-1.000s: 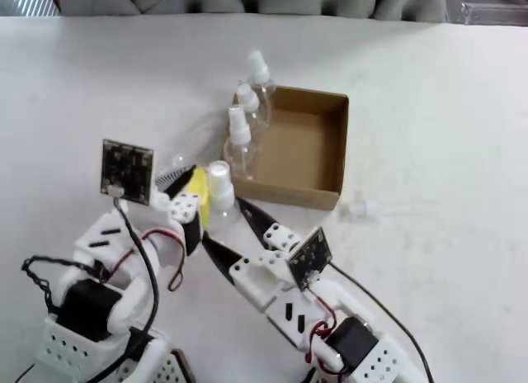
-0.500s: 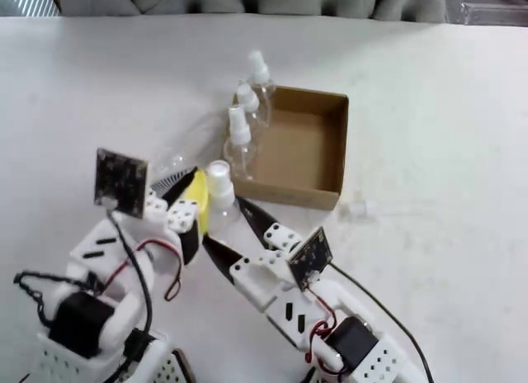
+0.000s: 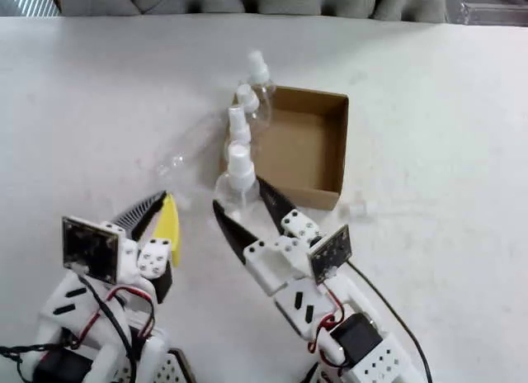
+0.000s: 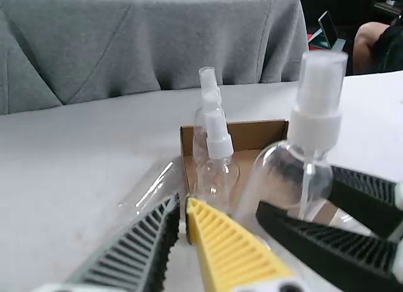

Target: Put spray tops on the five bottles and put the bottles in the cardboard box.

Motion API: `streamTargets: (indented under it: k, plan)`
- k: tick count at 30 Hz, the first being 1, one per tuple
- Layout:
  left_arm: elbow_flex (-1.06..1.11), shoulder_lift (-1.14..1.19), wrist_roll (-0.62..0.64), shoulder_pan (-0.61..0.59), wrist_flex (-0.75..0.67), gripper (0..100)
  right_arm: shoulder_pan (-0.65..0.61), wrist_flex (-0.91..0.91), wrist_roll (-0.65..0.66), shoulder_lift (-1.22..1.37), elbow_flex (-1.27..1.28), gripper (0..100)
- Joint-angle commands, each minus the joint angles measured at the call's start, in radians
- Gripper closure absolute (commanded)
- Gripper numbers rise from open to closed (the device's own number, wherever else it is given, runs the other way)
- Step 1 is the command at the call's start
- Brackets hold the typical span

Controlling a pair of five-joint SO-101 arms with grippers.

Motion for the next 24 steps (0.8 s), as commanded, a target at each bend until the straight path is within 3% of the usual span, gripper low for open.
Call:
streamTargets:
  k: [1,12,20,24]
  plan:
    - [0.021,-0.047,-0.017,0.016,0.003,98,0.047,-0.051,-0.009,-0.002,0.003,98.4]
    - [0.091,-0.047,-0.018,0.401,0.040,98,0.056,-0.082,-0.012,-0.002,-0.003,98.4]
    - [0.170,-0.047,-0.018,0.510,0.035,98,0.056,-0.088,-0.012,-0.002,0.003,98.4]
    - [0.206,-0.047,-0.018,0.507,-0.054,98,0.051,-0.082,-0.060,-0.002,0.003,98.4]
